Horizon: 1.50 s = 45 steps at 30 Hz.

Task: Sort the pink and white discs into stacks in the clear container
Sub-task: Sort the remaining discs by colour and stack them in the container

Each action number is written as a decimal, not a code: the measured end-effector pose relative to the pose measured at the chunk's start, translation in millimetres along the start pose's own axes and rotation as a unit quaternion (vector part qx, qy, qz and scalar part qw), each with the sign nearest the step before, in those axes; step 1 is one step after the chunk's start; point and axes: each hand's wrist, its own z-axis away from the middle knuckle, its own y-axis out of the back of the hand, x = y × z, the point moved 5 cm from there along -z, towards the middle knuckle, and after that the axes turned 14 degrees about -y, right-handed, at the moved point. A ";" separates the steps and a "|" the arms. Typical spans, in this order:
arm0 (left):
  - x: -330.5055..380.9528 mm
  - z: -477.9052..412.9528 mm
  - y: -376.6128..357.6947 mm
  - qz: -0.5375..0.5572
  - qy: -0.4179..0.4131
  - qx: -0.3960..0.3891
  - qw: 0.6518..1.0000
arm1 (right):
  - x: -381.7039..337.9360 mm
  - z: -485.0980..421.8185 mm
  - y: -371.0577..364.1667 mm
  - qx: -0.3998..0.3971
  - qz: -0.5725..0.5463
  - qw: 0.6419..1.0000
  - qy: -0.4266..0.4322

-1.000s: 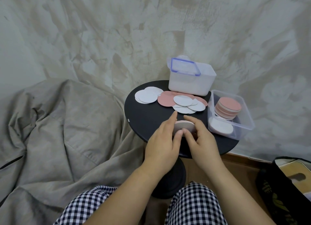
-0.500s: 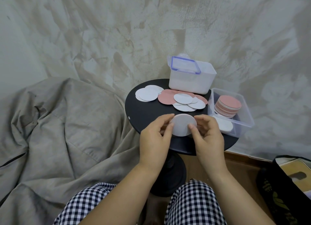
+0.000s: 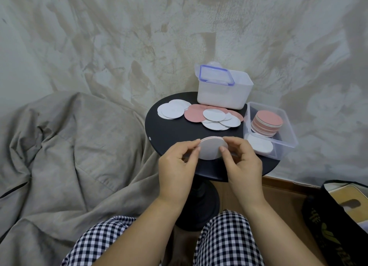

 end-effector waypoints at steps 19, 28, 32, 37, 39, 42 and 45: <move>23.8 -29.3 -79.4 0.033 -0.004 -0.200 0.979 | -35.2 -91.7 113.3 -0.027 -0.020 0.994 -0.104; 15.7 -32.4 -120.3 0.024 -0.022 -0.278 0.960 | -3.9 -132.0 106.6 -0.218 0.202 0.932 -0.206; 12.1 -34.3 -121.2 0.025 -0.022 -0.262 0.965 | 3.5 -140.5 92.3 -0.260 0.305 0.898 -0.180; 10.5 -33.4 -123.6 0.012 -0.033 -0.256 0.966 | 9.2 -144.6 83.4 -0.262 0.387 0.874 -0.135; 9.3 -32.9 -124.4 0.012 -0.034 -0.254 0.966 | 11.6 -144.4 82.4 -0.257 0.401 0.870 -0.126; 9.4 -32.6 -124.1 0.015 -0.039 -0.251 0.967 | 13.0 -143.0 81.3 -0.248 0.418 0.867 -0.110; 10.7 -32.3 -123.7 0.016 -0.042 -0.252 0.967 | 14.0 -142.3 80.4 -0.236 0.451 0.856 -0.085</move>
